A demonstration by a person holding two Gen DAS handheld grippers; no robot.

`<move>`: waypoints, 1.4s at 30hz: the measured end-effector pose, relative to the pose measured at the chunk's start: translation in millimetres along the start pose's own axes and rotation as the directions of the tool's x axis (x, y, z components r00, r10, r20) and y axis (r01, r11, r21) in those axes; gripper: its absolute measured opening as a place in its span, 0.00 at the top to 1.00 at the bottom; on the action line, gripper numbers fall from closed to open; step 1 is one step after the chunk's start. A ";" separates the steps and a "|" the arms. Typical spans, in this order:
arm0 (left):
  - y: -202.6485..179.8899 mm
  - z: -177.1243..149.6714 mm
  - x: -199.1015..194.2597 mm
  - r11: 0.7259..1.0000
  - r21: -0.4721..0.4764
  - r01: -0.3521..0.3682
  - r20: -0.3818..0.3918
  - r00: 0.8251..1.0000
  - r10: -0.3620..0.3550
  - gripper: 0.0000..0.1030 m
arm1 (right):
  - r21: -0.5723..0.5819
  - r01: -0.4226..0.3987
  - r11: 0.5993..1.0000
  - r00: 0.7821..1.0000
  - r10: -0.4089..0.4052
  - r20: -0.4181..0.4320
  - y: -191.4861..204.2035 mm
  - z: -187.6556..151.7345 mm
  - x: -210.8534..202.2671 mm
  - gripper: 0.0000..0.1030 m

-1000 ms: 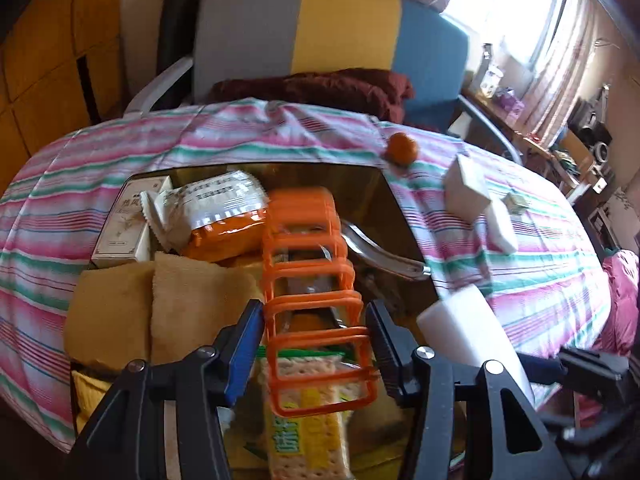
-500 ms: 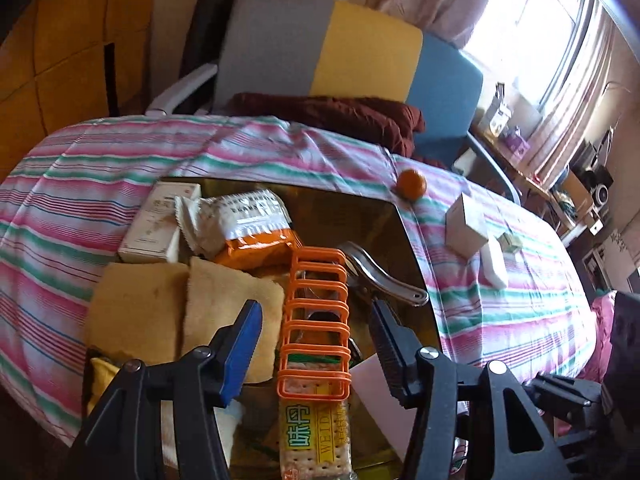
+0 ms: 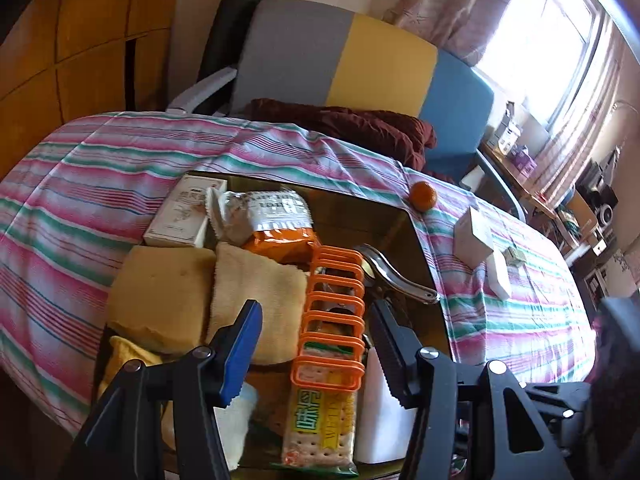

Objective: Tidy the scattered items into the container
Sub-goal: 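Carry the rack and sponge block into the gold tin and open both tools, then move both tools back to the white box and remaining sponge block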

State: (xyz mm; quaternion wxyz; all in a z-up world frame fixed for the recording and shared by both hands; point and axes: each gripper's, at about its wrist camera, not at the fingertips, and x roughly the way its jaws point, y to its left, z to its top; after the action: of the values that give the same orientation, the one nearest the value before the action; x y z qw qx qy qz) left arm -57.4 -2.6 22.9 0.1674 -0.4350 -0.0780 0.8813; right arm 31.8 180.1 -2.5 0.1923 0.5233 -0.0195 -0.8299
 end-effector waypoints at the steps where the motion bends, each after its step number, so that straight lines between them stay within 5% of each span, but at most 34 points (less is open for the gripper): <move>1: 1.4 0.0 0.5 1.000 -0.007 0.002 -0.001 1.000 -0.002 0.45 | -0.005 0.002 1.000 1.000 -0.002 0.027 -0.1 3.0 -5.4 0.78; 7: 0.1 -4.6 3.3 0.999 -0.008 -0.044 -0.008 0.999 0.044 0.46 | -0.038 0.035 0.999 0.998 -0.033 0.051 6.8 24.6 5.0 0.78; 12: -0.6 -4.6 -1.0 0.999 0.003 -0.051 0.006 0.999 0.051 0.46 | -0.061 0.095 0.994 0.995 -0.096 -0.011 6.2 30.1 35.1 0.78; 15: -6.6 -4.6 -0.5 1.000 0.009 -0.030 0.015 0.999 0.030 0.46 | -0.007 0.057 0.998 0.998 -0.057 0.007 -2.9 25.3 29.3 0.78; 20: -28.3 -6.3 6.3 0.999 0.042 0.014 0.000 1.000 -0.014 0.46 | 0.096 -0.036 0.995 0.993 0.025 0.114 -20.7 13.7 2.0 0.74; 23: -44.8 -9.8 13.1 0.996 0.062 0.057 -0.025 0.998 -0.056 0.45 | 0.166 -0.035 0.985 0.980 0.001 0.201 -40.3 3.3 -22.5 0.57; 29: -92.6 -21.6 24.6 0.976 0.178 0.129 -0.085 0.990 -0.116 0.45 | 0.351 -0.019 0.936 0.961 -0.079 0.263 -97.1 -11.8 -46.0 0.55; 42: -168.4 -47.5 42.1 0.901 0.372 0.225 -0.148 0.972 -0.181 0.45 | 0.578 0.005 0.816 0.953 -0.179 0.245 -177.0 -64.1 -55.9 0.50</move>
State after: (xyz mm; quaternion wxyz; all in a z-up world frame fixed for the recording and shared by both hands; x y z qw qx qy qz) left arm -5.3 169.3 10.5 0.3446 -0.4307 0.0613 0.8318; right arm 56.3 373.7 -24.7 -0.0189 0.4305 -0.2689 -0.8614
